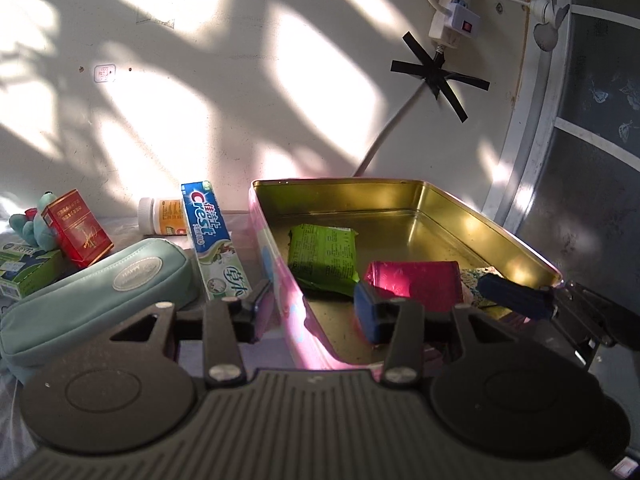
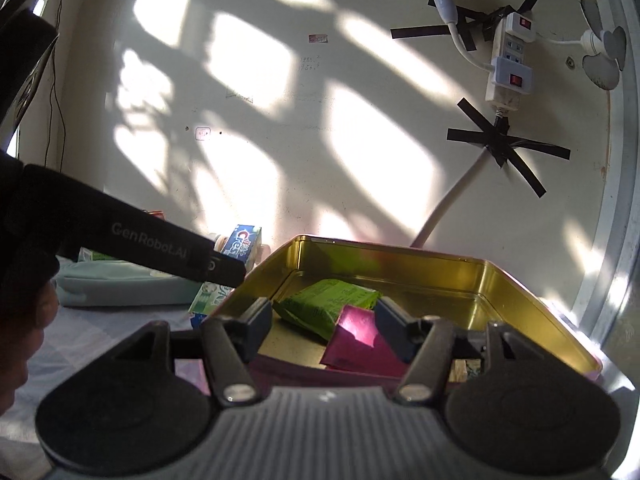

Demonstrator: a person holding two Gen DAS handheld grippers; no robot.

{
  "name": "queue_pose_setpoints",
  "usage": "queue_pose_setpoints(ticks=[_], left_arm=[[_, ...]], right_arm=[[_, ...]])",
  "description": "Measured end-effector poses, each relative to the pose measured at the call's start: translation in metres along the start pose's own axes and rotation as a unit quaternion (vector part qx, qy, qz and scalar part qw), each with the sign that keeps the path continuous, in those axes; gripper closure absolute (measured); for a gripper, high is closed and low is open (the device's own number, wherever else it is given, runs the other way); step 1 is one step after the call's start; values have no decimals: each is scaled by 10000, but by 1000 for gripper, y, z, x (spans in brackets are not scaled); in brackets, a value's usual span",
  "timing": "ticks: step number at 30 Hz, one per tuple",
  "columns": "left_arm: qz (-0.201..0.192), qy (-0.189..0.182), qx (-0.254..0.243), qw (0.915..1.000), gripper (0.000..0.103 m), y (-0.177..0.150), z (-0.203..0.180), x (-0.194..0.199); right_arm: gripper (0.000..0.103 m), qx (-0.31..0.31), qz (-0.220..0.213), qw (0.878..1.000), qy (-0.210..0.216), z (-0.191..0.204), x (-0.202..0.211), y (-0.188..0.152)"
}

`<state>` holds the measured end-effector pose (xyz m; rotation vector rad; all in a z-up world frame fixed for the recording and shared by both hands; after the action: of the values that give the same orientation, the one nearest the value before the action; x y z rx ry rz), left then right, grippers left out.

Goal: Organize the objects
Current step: 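Place the green packet into the pink tin and release it, then withdraw the left tool and approach the mint-green pouch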

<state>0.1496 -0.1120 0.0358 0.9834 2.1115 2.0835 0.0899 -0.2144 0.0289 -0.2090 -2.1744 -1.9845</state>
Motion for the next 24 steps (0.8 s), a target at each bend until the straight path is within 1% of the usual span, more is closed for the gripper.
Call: queue_pose_setpoints(ticks=[4,8,16,24], left_arm=[[100,183,-63,9998,54,-11,2,12],[178,319,-125,9993,51,-24,5,21],[294,599,-205,9976,51,-45,20,31],[373,841,-205,9955,50,-58,40,37]], right_arm=[[44,-183,-18,9998,-64,1,21,-4],[44,-164,-15,9999,-46,6,35,-7],[44,-64,15,10000,72,22,45,-10],[44,12,82,9997,211,40,47,-15]])
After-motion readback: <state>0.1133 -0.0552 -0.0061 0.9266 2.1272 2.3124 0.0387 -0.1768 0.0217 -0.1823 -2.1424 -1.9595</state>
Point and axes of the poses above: each gripper's, at about its wrist camera, not at the fingertips, and x roughly against the way its jaws point, z to its left, y to its top, the point moved 7 cm from there along -x, roughly the way its jaws point, and after that the axes turned 4 degrees about -z, right-handed, at the moved point
